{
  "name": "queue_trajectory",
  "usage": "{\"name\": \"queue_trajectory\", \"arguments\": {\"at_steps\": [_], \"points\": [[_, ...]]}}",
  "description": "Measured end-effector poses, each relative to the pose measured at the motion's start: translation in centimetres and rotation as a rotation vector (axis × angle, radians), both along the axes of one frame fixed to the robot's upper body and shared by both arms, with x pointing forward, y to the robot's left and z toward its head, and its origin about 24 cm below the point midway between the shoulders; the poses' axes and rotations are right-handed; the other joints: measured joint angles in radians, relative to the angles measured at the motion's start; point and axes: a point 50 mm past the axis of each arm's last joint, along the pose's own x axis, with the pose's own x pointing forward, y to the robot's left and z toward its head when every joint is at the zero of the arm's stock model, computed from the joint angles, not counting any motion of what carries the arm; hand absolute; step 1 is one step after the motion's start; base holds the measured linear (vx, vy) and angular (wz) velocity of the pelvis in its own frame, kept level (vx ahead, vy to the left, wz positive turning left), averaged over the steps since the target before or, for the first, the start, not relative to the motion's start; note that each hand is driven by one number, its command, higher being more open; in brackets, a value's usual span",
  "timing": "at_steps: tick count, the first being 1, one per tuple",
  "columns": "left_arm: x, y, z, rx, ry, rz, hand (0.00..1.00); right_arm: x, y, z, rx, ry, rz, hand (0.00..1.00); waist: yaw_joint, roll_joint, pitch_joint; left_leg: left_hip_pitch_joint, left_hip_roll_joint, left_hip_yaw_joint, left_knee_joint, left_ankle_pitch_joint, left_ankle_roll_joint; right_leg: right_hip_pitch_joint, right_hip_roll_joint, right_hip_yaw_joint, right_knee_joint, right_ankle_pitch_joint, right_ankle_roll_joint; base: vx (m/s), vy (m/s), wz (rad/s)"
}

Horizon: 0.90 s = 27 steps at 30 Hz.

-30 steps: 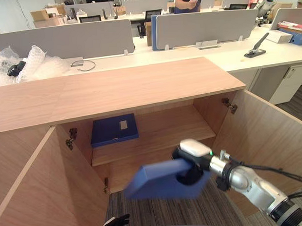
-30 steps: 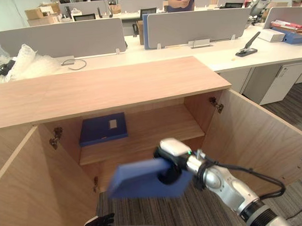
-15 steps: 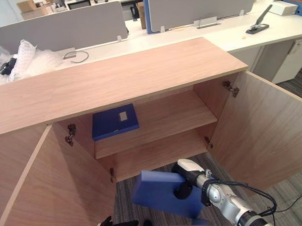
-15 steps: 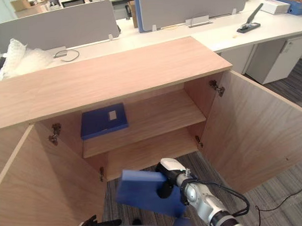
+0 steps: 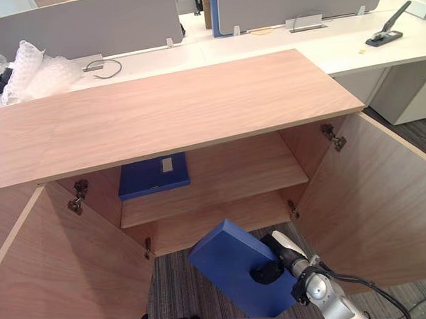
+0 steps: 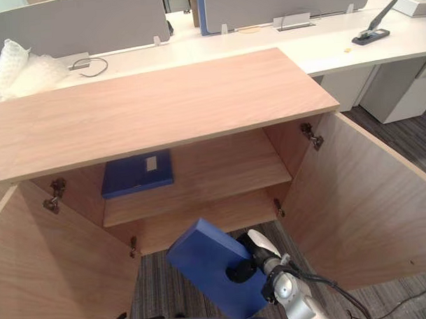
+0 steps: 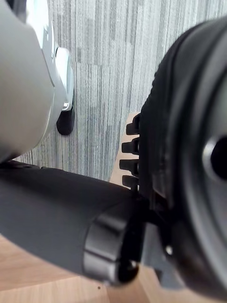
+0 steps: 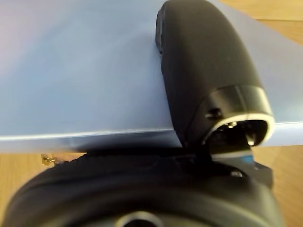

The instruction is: Walk over to the cabinet, pick up the folder, carry it to the office cabinet, place the folder inside the office cabinet, then close the office cabinet door

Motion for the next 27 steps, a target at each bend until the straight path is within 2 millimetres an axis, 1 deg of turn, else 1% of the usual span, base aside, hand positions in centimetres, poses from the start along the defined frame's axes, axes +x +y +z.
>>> {"name": "queue_trajectory", "arguments": {"at_steps": [2,3,5,6,8,9,10,11,13,14,15,16,18,19,21,22,24,25,26,27], "points": [[0.3,-0.3,0.1,0.008,-0.007,-0.064,1.0,-0.9,-1.1,-0.4,0.113,0.044,-0.155,0.0,0.0,0.0,-0.006,0.001,0.0,-0.014,0.017,-0.016,-0.001,0.026,-0.002,-0.013,-0.02,0.0,0.0,0.06,-0.002,0.17],[0.4,-0.3,0.1,0.011,-0.012,-0.075,1.0,-1.1,-1.3,-0.5,0.152,0.056,-0.204,0.0,0.0,0.0,-0.006,0.001,0.0,-0.014,0.021,-0.017,-0.002,0.031,-0.003,-0.014,-0.023,0.0,0.0,0.05,0.006,0.09],[0.5,-0.4,0.2,0.014,-0.013,-0.111,1.0,-1.9,-2.1,-1.0,0.357,0.089,-0.428,0.0,-0.001,0.003,-0.009,0.004,-0.002,-0.016,0.027,-0.019,0.0,0.044,-0.006,-0.022,-0.024,0.0,0.0,0.04,0.002,0.07],[0.4,-0.4,0.2,0.015,-0.011,-0.112,1.0,-2.0,-2.3,-1.1,0.412,0.092,-0.486,0.0,-0.003,0.005,-0.01,0.005,-0.002,-0.017,0.026,-0.019,0.0,0.045,-0.008,-0.025,-0.024,0.0,0.0,0.01,0.005,0.07],[0.2,-0.3,0.1,0.016,-0.005,-0.115,1.0,-2.2,-2.8,-1.6,0.646,0.097,-0.734,0.0,-0.005,0.013,-0.016,0.008,-0.004,-0.018,0.027,-0.019,0.0,0.05,-0.01,-0.028,-0.024,0.0,0.0,-0.01,0.011,0.05],[0.1,-0.3,0.1,0.015,-0.002,-0.114,1.0,-2.2,-2.9,-1.7,0.699,0.099,-0.786,0.0,-0.005,0.016,-0.018,0.008,-0.006,-0.019,0.026,-0.019,0.0,0.051,-0.011,-0.029,-0.024,-0.001,0.001,-0.03,0.015,0.04],[-0.2,-0.4,0.1,0.011,0.003,-0.111,1.0,-2.0,-3.1,-1.8,0.786,0.098,-0.865,0.0,-0.005,0.021,-0.021,0.008,-0.008,-0.019,0.026,-0.019,0.0,0.05,-0.014,-0.03,-0.024,-0.001,0.002,-0.06,0.031,0.02],[-0.6,-0.6,0.0,0.005,0.013,-0.105,1.0,-1.6,-3.5,-1.9,0.923,0.096,-0.982,0.0,-0.003,0.031,-0.028,0.005,-0.013,-0.019,0.026,-0.019,0.0,0.047,-0.019,-0.03,-0.022,-0.005,0.003,-0.07,0.035,0.02],[-1.2,-0.9,-0.1,-0.004,0.023,-0.088,1.0,-0.8,-3.8,-1.8,1.037,0.073,-1.078,0.0,-0.002,0.044,-0.035,-0.003,-0.017,-0.021,0.025,-0.019,0.0,0.033,-0.023,-0.031,-0.015,-0.007,0.004,-0.09,0.036,0.03],[-1.4,-1.1,-0.2,-0.015,0.015,-0.054,1.0,0.3,-4.1,-1.2,1.166,0.03,-1.16,0.0,0.005,0.057,-0.033,-0.013,-0.022,-0.023,0.025,-0.018,0.001,0.014,-0.03,-0.032,0.006,-0.013,0.005,-0.11,0.044,0.03],[-1.4,-1.2,-0.2,-0.017,0.012,-0.045,1.0,0.9,-4.2,-0.9,1.214,0.008,-1.181,0.0,0.006,0.061,-0.028,-0.016,-0.026,-0.024,0.025,-0.015,0.006,0.004,-0.035,-0.032,0.019,-0.018,0.007,-0.12,0.047,0.05],[-1.4,-1.3,-0.2,-0.022,0.006,-0.022,1.0,1.9,-4.4,-0.3,1.278,-0.031,-1.203,0.0,0.007,0.068,-0.023,-0.022,-0.034,-0.026,0.025,-0.011,0.011,-0.013,-0.045,-0.032,0.042,-0.026,0.01,-0.15,0.054,0.08],[-1.6,-1.7,-0.2,-0.034,0.001,0.021,1.0,4.4,-5.1,1.7,1.443,-0.16,-1.239,0.0,0.009,0.086,-0.014,-0.05,-0.054,-0.034,0.028,0.001,0.025,-0.062,-0.07,-0.033,0.097,-0.043,0.018,-0.17,0.057,0.12],[-1.5,-1.9,-0.2,-0.038,-0.008,0.029,1.0,5.1,-5.4,2.2,1.477,-0.196,-1.245,0.0,0.01,0.092,-0.009,-0.055,-0.059,-0.035,0.027,0.005,0.028,-0.072,-0.076,-0.033,0.107,-0.044,0.02,-0.14,0.043,0.11],[-1.1,-2.3,-0.1,-0.043,-0.036,0.051,1.0,7.8,-6.5,4.9,1.544,-0.342,-1.251,0.0,0.017,0.11,0.02,-0.087,-0.08,-0.039,0.041,0.014,0.039,-0.115,-0.098,-0.031,0.154,-0.054,0.03,-0.16,0.035,0.09],[-1.0,-2.3,-0.1,-0.043,-0.044,0.058,1.0,8.5,-6.8,5.7,1.555,-0.372,-1.247,0.0,0.018,0.113,0.029,-0.098,-0.086,-0.04,0.049,0.015,0.04,-0.13,-0.103,-0.03,0.169,-0.058,0.032,-0.14,0.019,0.09],[-0.1,-2.1,0.3,-0.032,-0.09,0.076,1.0,11.8,-7.8,9.8,1.591,-0.483,-1.177,0.0,0.021,0.117,0.087,-0.148,-0.107,-0.041,0.093,0.013,0.045,-0.187,-0.13,-0.023,0.24,-0.076,0.036,-0.14,0.011,0.09],[0.1,-2.0,0.3,-0.028,-0.102,0.077,1.0,12.7,-8.0,11.1,1.602,-0.512,-1.147,0.0,0.021,0.116,0.104,-0.166,-0.112,-0.04,0.109,0.011,0.047,-0.206,-0.137,-0.02,0.261,-0.08,0.037,-0.14,0.008,0.09],[0.6,-2.0,0.5,-0.023,-0.128,0.08,1.0,14.4,-8.3,13.8,1.628,-0.57,-1.082,0.0,0.022,0.117,0.14,-0.205,-0.12,-0.037,0.151,0.004,0.051,-0.244,-0.151,-0.015,0.302,-0.089,0.039,-0.12,0.007,0.08],[0.9,-1.9,0.7,-0.025,-0.145,0.087,1.0,15.1,-8.3,15.1,1.64,-0.596,-1.052,0.0,0.022,0.118,0.157,-0.226,-0.124,-0.036,0.176,-0.003,0.053,-0.261,-0.156,-0.012,0.324,-0.093,0.039,-0.15,0.01,0.08]]}}
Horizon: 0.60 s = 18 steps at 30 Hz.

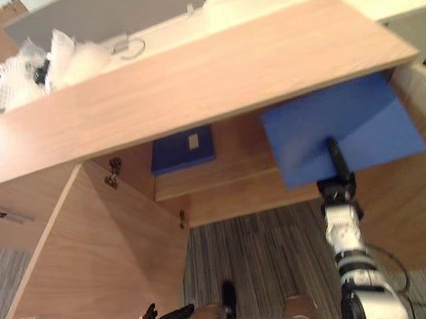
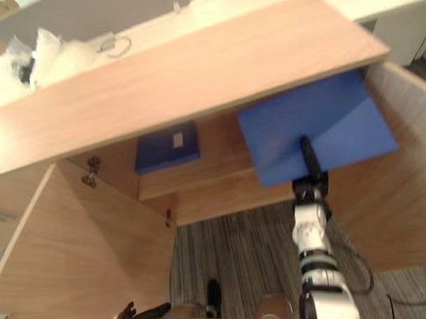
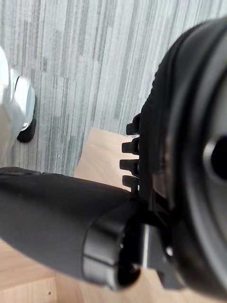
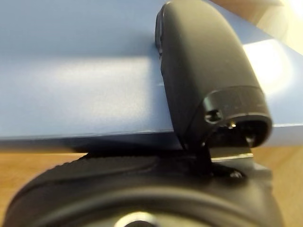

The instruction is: Walk over to the cabinet, pick up the folder, carry it to the office cabinet, place the folder inside the office cabinet, then close the office cabinet door

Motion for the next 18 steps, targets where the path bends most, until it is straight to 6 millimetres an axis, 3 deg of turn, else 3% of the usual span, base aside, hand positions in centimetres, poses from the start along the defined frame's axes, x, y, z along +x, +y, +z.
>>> {"name": "queue_trajectory", "arguments": {"at_steps": [2,9,12,18], "points": [[0.4,-0.2,0.1,-0.018,-0.023,0.03,1.0,2.3,0.1,4.9,-0.019,-0.114,0.011,0.0,0.004,0.007,0.065,-0.086,-0.012,0.006,0.131,-0.046,0.0,-0.07,-0.022,0.009,0.099,-0.027,0.001,-0.18,0.015,0.1],[1.1,-1.0,0.2,-0.044,-0.041,0.049,1.0,4.3,0.2,13.6,0.02,-0.329,0.0,0.0,0.017,0.038,0.175,-0.372,-0.037,0.05,0.565,-0.212,0.02,-0.299,-0.091,0.061,0.443,-0.161,0.023,-0.16,0.033,0.14],[1.8,-1.1,0.3,-0.045,-0.049,0.042,1.0,3.9,-1.6,17.1,0.024,-0.405,-0.053,0.0,0.033,0.045,0.212,-0.489,-0.073,0.058,0.705,-0.254,0.026,-0.413,-0.137,0.103,0.593,-0.217,0.044,-0.14,0.04,0.26],[2.2,-1.4,0.3,-0.051,-0.048,0.022,1.0,3.8,-1.9,21.7,0.046,-0.514,-0.075,0.0,0.046,0.057,0.23,-0.602,-0.098,0.08,0.797,-0.265,0.028,-0.537,-0.166,0.153,0.707,-0.242,0.063,-0.11,0.032,0.13]]}}
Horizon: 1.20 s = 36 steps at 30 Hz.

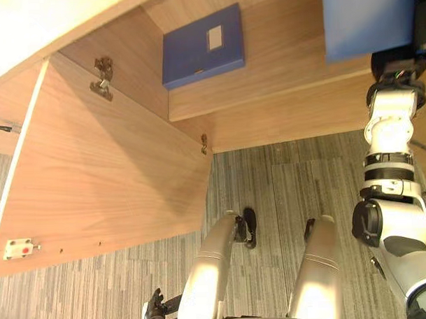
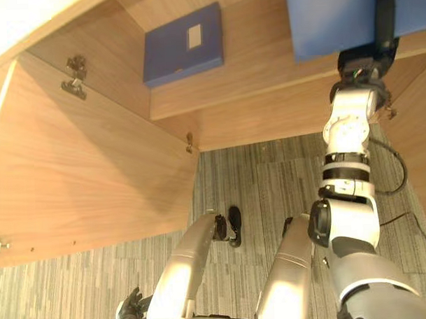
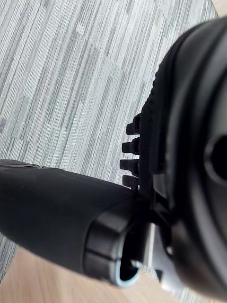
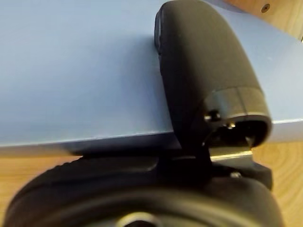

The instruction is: Walk over to the cabinet, pick up the folder, carry it to the office cabinet, place the folder inside the office cabinet, then close the office cabinet door

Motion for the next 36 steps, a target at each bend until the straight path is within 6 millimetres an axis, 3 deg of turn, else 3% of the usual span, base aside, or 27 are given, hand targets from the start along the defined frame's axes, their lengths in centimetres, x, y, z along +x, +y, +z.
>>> {"name": "queue_trajectory", "arguments": {"at_steps": [7,11,24,25,30,36], "points": [[1.6,-0.2,0.8,0.02,-0.062,-0.062,1.0,-0.5,-0.5,4.7,0.034,-0.102,-0.022,0.0,0.031,0.008,0.006,-0.085,0.002,0.013,0.013,0.022,0.0,-0.095,-0.007,0.013,0.035,0.001,0.001,-0.02,-0.023,0.09],[2.6,-0.3,1.4,0.027,-0.101,-0.097,1.0,-1.5,-2.9,6.5,0.027,-0.104,-0.099,0.0,0.045,0.017,0.016,-0.114,-0.017,-0.003,0.039,0.027,0.009,-0.105,-0.027,-0.001,0.06,-0.005,0.006,0.02,-0.021,0.21],[3.9,-0.4,2.9,0.034,-0.186,-0.168,1.0,-1.6,-4.1,7.4,-0.023,-0.022,-0.168,0.0,0.043,0.034,0.009,-0.097,-0.034,-0.003,-0.019,0.065,-0.007,-0.099,-0.062,-0.017,0.063,-0.016,0.005,-0.01,-0.066,0.1],[4.0,-0.5,3.0,0.034,-0.193,-0.176,1.0,-1.5,-4.2,7.3,-0.028,-0.011,-0.174,1.0,0.043,0.035,0.009,-0.093,-0.035,-0.004,-0.022,0.066,-0.007,-0.096,-0.063,-0.017,0.062,-0.017,0.004,0.0,-0.083,0.03],[4.8,-0.8,3.7,0.026,-0.243,-0.199,1.0,-1.3,-4.8,6.7,-0.043,0.057,-0.181,1.0,0.043,0.058,-0.008,-0.083,-0.037,-0.016,-0.046,0.078,-0.013,-0.083,-0.069,-0.038,0.055,-0.021,0.004,-0.01,-0.091,0.08],[5.0,-0.9,3.9,0.014,-0.259,-0.21,1.0,-0.4,-5.9,3.8,-0.079,0.267,-0.166,1.0,0.042,0.068,-0.015,-0.053,-0.036,-0.031,-0.084,0.099,-0.023,-0.055,-0.069,-0.064,0.038,-0.02,-0.007,0.01,-0.1,0.04]]}}
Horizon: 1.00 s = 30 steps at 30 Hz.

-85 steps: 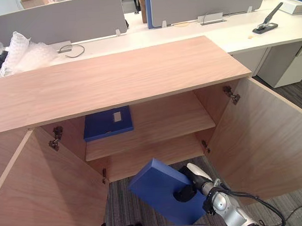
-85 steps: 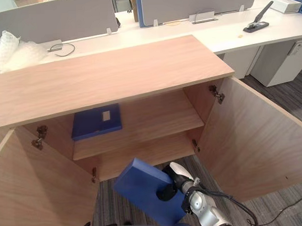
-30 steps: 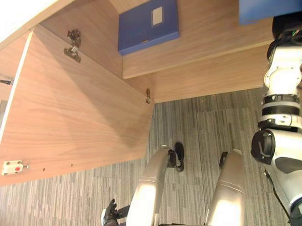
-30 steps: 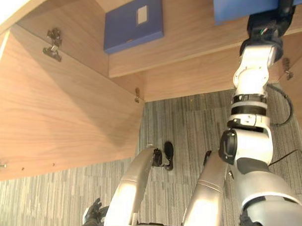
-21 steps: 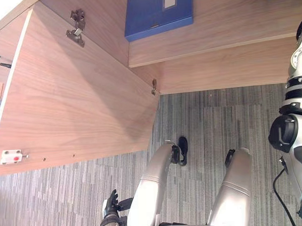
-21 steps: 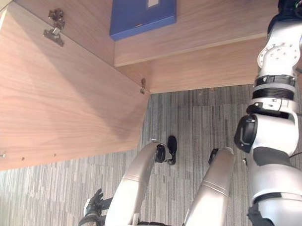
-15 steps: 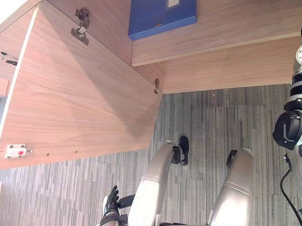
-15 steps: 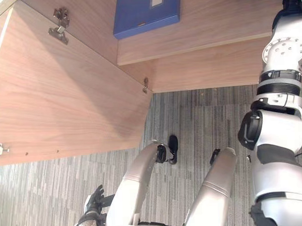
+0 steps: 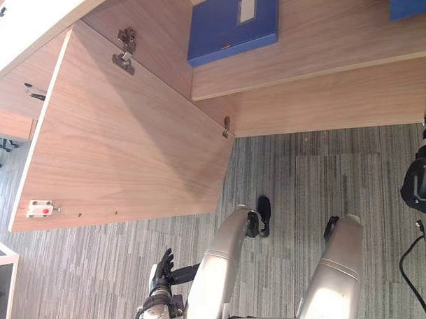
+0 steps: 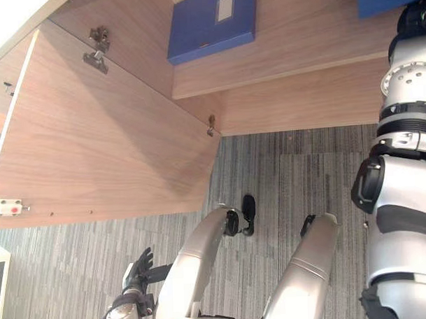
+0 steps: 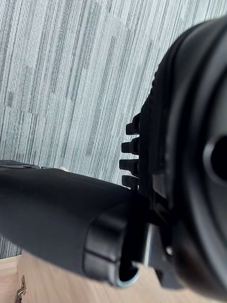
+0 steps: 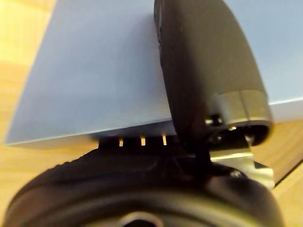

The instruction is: Walk over to the cabinet, pick up the folder, carry it to the office cabinet, place the folder inside the office cabinet, then close the office cabinet door

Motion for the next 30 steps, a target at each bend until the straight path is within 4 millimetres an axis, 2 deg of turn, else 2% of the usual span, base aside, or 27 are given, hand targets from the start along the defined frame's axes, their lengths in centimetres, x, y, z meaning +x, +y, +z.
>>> {"name": "queue_trajectory", "arguments": {"at_steps": [4,6,13,23,30], "points": [[0.4,-0.2,0.4,-0.014,-0.023,-0.01,1.0,1.1,1.0,-2.0,-0.179,0.204,0.013,1.0,0.0,0.004,-0.003,0.006,0.001,-0.002,-0.004,0.002,0.002,0.008,0.0,-0.003,-0.001,0.0,0.0,0.04,-0.081,0.03],[0.6,-0.3,0.5,-0.01,-0.043,-0.012,1.0,1.8,2.1,-3.1,-0.312,0.304,0.025,1.0,0.001,0.004,-0.003,0.012,0.002,-0.005,-0.004,0.001,0.001,0.02,0.001,-0.007,-0.009,0.0,0.0,0.03,-0.059,0.02],[0.6,-0.2,0.4,-0.011,-0.042,0.011,1.0,2.1,2.5,-3.4,-0.495,0.379,0.044,1.0,0.003,0.006,-0.004,0.017,-0.001,-0.003,-0.004,-0.005,0.002,0.039,-0.005,-0.012,-0.023,0.0,0.001,0.01,-0.011,0.02],[0.6,-0.2,0.3,-0.009,-0.041,0.011,1.0,2.1,2.1,-4.0,-0.622,0.467,0.058,1.0,0.002,-0.001,0.0,0.046,0.001,-0.003,-0.02,-0.005,0.004,0.07,-0.004,-0.021,-0.044,0.001,0.002,0.02,-0.042,-0.01],[0.7,-0.1,0.3,-0.009,-0.046,0.016,1.0,2.2,2.2,-4.3,-0.636,0.48,0.077,1.0,0.002,-0.006,0.004,0.059,0.002,-0.002,-0.019,-0.009,0.004,0.089,-0.005,-0.024,-0.05,0.001,0.003,0.01,-0.031,0.0]]}}
